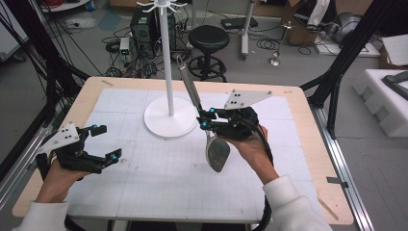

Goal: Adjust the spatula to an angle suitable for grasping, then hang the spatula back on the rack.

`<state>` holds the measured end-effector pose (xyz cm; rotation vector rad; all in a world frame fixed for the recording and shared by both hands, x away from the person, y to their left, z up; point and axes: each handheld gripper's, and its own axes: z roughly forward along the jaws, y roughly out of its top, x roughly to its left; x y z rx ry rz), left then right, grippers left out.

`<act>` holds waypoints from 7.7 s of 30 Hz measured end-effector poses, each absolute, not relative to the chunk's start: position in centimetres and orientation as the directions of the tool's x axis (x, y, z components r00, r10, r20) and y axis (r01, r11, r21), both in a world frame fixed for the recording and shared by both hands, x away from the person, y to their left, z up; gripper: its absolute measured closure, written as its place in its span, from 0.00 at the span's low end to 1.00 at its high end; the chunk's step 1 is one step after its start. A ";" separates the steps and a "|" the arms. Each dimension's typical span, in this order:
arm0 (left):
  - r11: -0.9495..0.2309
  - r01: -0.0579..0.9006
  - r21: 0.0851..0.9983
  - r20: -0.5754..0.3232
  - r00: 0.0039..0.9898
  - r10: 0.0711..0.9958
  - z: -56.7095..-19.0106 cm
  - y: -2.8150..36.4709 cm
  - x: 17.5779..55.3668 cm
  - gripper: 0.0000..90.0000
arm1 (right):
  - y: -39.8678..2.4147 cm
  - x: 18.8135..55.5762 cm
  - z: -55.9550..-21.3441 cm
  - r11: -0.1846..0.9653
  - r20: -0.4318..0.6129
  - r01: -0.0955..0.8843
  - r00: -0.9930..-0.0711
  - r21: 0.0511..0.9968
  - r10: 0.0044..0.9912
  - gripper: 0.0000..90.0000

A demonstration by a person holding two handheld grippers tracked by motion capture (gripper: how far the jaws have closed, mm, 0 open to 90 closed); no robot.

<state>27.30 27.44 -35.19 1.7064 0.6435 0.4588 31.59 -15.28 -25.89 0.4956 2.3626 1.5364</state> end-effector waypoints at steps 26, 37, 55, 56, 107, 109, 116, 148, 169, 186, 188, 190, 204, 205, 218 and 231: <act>-0.191 0.172 0.966 -0.022 0.796 0.606 -33.2 26.1 28.5 0.02 | -13.8 33.3 -25.2 0.305 -0.044 0.128 -0.865 0.944 0.500 0.83; -0.194 0.169 0.966 -0.017 0.795 0.606 -33.1 26.1 28.3 0.02 | -13.2 34.4 -24.8 0.287 -0.036 0.134 -0.856 0.948 0.517 0.83; -0.199 0.180 0.963 -0.027 0.803 0.595 -32.0 25.3 29.1 0.02 | -13.1 34.9 -25.0 0.310 -0.040 0.142 -0.856 0.940 0.515 0.83; -0.198 0.181 0.963 -0.030 0.805 0.592 -31.7 25.2 29.2 0.02 | -13.0 35.0 -25.0 0.310 -0.044 0.137 -0.857 0.941 0.513 0.83; -0.233 0.104 0.967 0.002 0.911 0.413 -16.7 15.1 35.0 0.03 | -12.0 34.8 -24.6 0.281 -0.033 0.139 -0.846 0.950 0.532 0.83; -0.232 0.104 0.967 0.005 0.905 0.425 -16.3 14.8 35.2 0.03 | -12.1 34.7 -24.5 0.278 -0.032 0.140 -0.845 0.950 0.534 0.83; -0.234 0.101 0.967 0.014 0.895 0.445 -15.1 13.7 35.7 0.07 | -12.0 34.8 -24.6 0.270 -0.026 0.143 -0.842 0.952 0.539 0.83; -0.250 0.096 0.963 0.043 0.866 0.497 -14.2 12.2 36.4 0.70 | -11.0 34.7 -24.4 0.276 -0.036 0.139 -0.837 0.951 0.546 0.83; -0.209 0.132 0.969 -0.021 0.886 0.464 -13.8 11.4 35.9 0.83 | -10.8 34.7 -24.5 0.277 -0.063 0.107 -0.839 0.955 0.541 0.81; -0.234 0.131 0.963 -0.012 0.893 0.450 -13.8 12.8 36.6 0.83 | -12.6 35.2 -24.7 0.252 0.008 0.147 -0.877 0.957 0.481 0.24; -0.231 0.130 0.964 -0.016 0.898 0.439 -13.7 13.1 36.8 0.83 | -12.9 35.3 -24.8 0.259 0.014 0.154 -0.882 0.954 0.472 0.17; -0.229 0.139 0.964 -0.025 0.899 0.437 -13.7 13.4 36.9 0.83 | -13.3 35.3 -24.8 0.263 0.023 0.155 -0.895 0.952 0.446 0.09; -0.228 0.189 0.955 -0.074 0.898 0.434 -14.2 15.6 39.9 0.83 | -17.1 33.9 -24.4 0.300 -0.042 0.090 -0.912 0.950 0.408 0.00; -0.231 0.188 0.955 -0.071 0.897 0.435 -14.3 15.7 40.2 0.83 | -17.6 33.7 -24.4 0.300 -0.044 0.091 -0.909 0.950 0.414 0.00; -0.248 0.194 0.949 -0.057 0.879 0.473 -14.0 15.3 42.5 0.83 | -21.7 32.9 -25.3 0.271 -0.043 0.099 -0.881 0.957 0.471 0.00; -0.236 0.217 0.947 -0.064 0.850 0.522 -14.2 15.4 44.0 0.83 | -23.3 32.3 -25.9 0.254 -0.044 0.085 -0.885 0.963 0.463 0.00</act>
